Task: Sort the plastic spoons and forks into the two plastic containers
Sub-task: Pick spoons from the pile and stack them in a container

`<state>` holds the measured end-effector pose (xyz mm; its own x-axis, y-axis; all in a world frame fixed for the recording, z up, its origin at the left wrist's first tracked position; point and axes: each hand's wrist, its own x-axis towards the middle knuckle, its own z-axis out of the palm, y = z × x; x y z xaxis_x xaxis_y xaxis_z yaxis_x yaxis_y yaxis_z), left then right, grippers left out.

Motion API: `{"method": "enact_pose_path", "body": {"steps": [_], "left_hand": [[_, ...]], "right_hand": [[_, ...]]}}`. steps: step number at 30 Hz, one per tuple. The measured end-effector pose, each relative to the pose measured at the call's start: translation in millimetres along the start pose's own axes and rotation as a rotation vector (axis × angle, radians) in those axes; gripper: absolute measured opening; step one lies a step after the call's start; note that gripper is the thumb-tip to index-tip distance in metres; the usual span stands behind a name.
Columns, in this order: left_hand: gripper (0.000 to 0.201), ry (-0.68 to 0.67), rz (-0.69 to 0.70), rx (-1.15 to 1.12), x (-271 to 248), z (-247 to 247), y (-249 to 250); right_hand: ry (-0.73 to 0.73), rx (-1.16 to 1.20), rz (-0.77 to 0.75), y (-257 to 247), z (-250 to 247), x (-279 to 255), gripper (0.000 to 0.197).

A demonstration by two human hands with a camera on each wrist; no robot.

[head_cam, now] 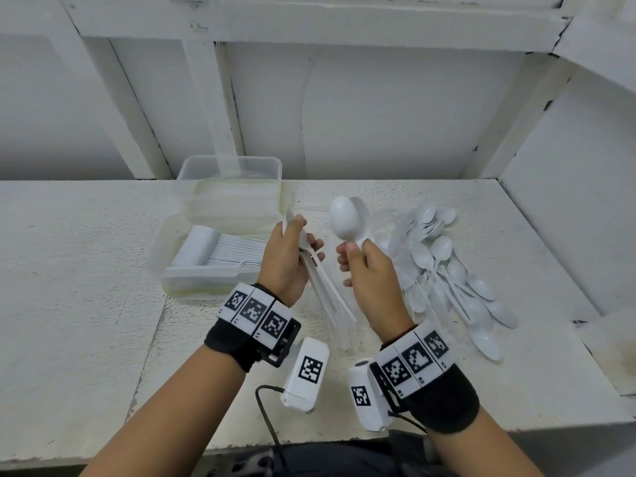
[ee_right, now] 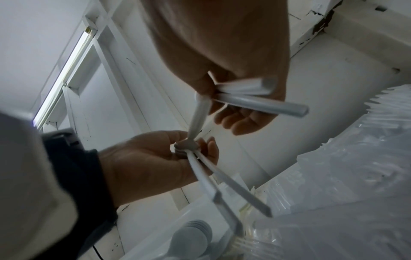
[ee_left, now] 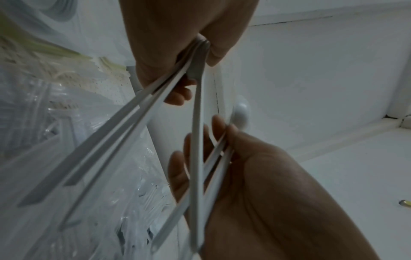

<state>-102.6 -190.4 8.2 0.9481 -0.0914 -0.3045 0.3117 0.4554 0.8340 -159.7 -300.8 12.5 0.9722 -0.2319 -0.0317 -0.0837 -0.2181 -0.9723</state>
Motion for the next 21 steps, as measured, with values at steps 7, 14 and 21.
{"method": "enact_pose_path", "body": {"steps": [7, 14, 21], "left_hand": [[0.04, -0.226, 0.077, 0.15, -7, 1, -4], [0.037, -0.183, 0.115, 0.155, -6, -1, -4], [0.025, -0.146, 0.054, 0.045, -5, 1, -3]], "right_hand": [[-0.191, -0.014, 0.074, -7, -1, 2, 0.029], [-0.144, 0.011, 0.076, -5, 4, 2, 0.022], [-0.053, 0.063, 0.019, 0, 6, 3, 0.016]]}}
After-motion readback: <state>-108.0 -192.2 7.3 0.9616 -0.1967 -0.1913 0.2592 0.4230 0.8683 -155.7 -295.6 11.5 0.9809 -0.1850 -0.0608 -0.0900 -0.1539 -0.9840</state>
